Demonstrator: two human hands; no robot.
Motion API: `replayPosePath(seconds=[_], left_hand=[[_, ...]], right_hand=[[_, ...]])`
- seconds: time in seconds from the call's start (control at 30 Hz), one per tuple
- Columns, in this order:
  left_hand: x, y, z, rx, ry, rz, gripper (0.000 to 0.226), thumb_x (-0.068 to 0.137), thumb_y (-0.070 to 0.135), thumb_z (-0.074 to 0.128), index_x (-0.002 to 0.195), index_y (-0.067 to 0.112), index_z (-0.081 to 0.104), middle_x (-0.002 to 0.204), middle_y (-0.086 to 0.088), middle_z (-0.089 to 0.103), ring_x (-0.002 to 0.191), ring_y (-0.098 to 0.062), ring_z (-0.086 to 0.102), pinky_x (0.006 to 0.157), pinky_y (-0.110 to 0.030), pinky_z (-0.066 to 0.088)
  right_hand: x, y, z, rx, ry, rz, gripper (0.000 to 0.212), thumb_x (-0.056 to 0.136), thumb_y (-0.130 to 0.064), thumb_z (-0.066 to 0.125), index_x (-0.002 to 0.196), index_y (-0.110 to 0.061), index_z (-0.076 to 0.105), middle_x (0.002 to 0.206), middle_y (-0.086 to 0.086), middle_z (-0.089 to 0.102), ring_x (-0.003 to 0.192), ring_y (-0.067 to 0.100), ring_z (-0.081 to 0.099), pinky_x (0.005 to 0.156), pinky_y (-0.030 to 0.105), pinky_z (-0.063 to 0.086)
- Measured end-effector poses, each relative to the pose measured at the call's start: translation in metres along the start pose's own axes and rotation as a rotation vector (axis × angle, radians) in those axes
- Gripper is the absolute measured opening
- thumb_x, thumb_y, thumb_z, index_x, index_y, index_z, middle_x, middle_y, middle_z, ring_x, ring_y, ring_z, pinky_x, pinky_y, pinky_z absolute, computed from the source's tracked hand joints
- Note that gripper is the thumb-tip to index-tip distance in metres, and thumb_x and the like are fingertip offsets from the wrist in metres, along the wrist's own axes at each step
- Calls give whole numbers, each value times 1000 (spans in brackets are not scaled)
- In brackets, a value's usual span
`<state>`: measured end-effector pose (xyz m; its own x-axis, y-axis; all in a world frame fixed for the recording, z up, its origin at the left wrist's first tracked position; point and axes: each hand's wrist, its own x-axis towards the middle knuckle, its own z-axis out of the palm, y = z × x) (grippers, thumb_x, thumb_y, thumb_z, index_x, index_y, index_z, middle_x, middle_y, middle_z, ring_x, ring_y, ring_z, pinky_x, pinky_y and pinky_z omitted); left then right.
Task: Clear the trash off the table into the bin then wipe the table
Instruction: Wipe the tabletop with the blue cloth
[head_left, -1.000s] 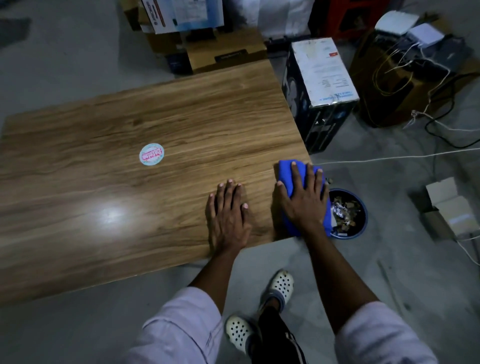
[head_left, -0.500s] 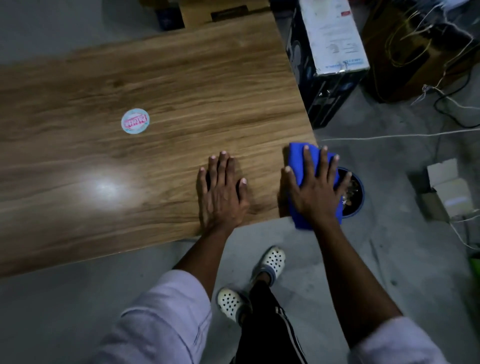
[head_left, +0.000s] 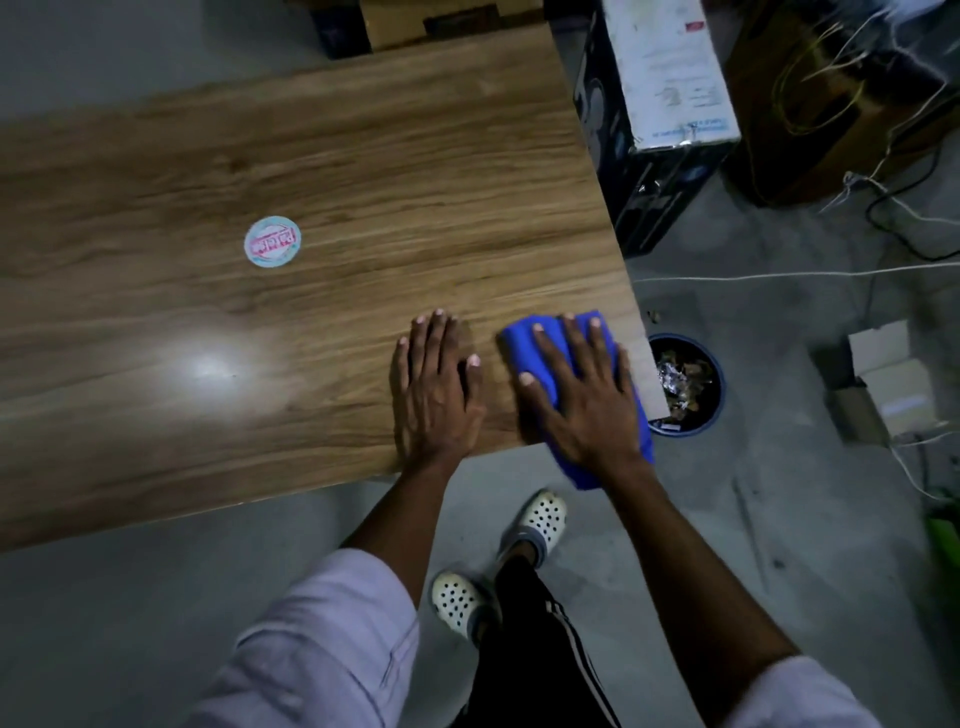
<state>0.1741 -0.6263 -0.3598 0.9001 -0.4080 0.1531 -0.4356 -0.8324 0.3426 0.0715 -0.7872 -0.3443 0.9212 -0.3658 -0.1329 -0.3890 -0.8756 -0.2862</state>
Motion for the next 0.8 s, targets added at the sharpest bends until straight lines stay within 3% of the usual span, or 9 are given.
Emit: replayPosePath(seconds=[0.1,0.23,0.33,0.47,0.6,0.8], left_hand=[[-1,2,2,77,-56,-3,60,103,40,33,156,11,36,165,-4,29,155,-21,18,124,-48,19],[-1,0,3,109,-56,-12,62,102,39,37,156,11,33,166,-4,27,156,-21,17,124,-48,17],[1,-1,0,106,-67,-11,60,100,35,40,156,13,35,166,-4,27,156,-20,17,124,-48,17],[1,2,-4,73,-63,-28,60,97,28,37,153,10,39,164,-6,31,155,-21,20,123,-49,21],[1,5,-5,46,-69,-34,54,103,28,38,153,9,39,164,-7,31,155,-21,20,123,-49,21],[9,12,-7,99,-61,-79,48,98,29,44,144,13,49,157,-6,41,148,-26,34,119,-49,26]], right_hand=[[35,29,-14,4,18,173,65,103,-63,26,161,-41,9,171,0,5,158,27,-4,125,57,4],[114,4,-14,58,55,263,64,105,-60,21,163,-36,8,171,6,3,157,32,-7,124,61,-2],[134,-45,0,13,8,105,65,104,-60,18,163,-35,6,171,5,1,157,31,-8,124,60,-4],[76,-56,7,7,3,-100,63,104,-60,25,162,-38,14,171,0,7,158,24,-4,125,56,4],[42,3,-6,-19,38,50,63,104,-61,29,161,-40,14,171,-3,9,158,24,-2,125,55,6],[128,11,-18,81,78,295,62,104,-61,24,161,-40,13,171,2,8,157,29,-4,124,60,1]])
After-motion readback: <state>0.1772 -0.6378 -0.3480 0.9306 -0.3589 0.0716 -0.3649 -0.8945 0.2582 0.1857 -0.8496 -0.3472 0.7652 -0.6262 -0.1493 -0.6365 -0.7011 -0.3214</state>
